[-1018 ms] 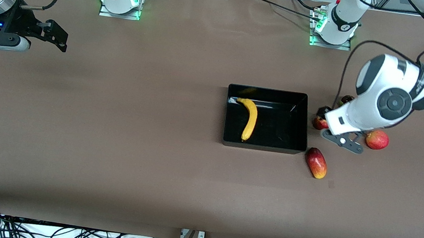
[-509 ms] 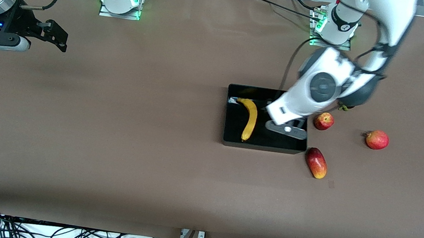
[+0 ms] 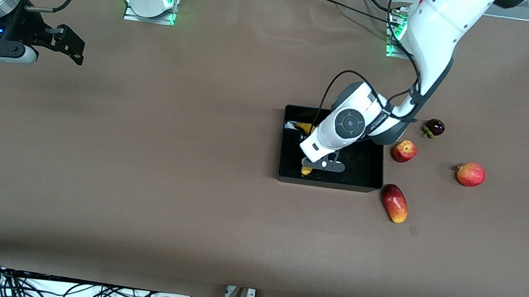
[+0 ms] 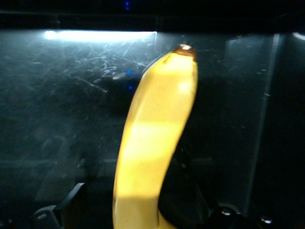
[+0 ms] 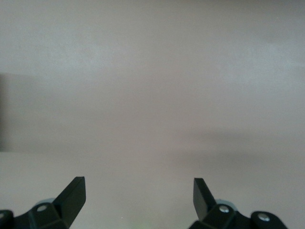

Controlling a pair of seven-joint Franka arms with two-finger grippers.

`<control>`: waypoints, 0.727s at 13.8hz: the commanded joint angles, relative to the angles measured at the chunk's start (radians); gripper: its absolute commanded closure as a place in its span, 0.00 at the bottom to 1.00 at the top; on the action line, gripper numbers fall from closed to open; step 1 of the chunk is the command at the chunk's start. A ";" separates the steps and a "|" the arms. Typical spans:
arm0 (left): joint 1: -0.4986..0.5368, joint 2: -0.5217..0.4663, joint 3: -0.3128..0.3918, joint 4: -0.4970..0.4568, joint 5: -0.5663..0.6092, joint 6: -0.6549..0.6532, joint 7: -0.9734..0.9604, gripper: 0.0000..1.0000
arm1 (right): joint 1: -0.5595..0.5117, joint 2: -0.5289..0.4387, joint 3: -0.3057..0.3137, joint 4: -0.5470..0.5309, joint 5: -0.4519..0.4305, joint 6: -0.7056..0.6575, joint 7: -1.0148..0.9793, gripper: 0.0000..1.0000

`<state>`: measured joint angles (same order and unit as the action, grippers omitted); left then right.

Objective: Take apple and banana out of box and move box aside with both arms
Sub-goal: 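Move the left gripper into the tray and grasp the yellow banana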

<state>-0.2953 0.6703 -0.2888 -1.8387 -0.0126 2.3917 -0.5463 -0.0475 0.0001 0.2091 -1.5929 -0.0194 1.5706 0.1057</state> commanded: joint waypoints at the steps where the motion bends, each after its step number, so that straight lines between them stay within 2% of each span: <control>1: -0.004 0.000 0.003 0.009 0.025 0.012 -0.011 0.05 | -0.006 0.005 0.007 0.017 -0.005 -0.009 0.009 0.00; 2: -0.002 -0.005 0.003 0.009 0.025 0.009 -0.011 0.52 | -0.006 0.003 0.007 0.017 -0.004 -0.007 0.009 0.00; 4: -0.002 -0.012 0.002 0.009 0.025 0.003 -0.009 0.90 | -0.006 0.005 0.007 0.017 -0.005 -0.007 0.009 0.00; 5: -0.002 -0.012 0.000 0.009 0.025 0.001 -0.011 1.00 | -0.006 0.005 0.007 0.017 -0.005 -0.007 0.009 0.00; 10: -0.001 -0.024 0.000 0.016 0.025 -0.048 -0.012 1.00 | -0.006 0.005 0.007 0.017 -0.004 -0.007 0.009 0.00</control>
<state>-0.2942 0.6632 -0.2881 -1.8260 -0.0059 2.3898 -0.5462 -0.0475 0.0001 0.2091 -1.5929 -0.0194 1.5706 0.1057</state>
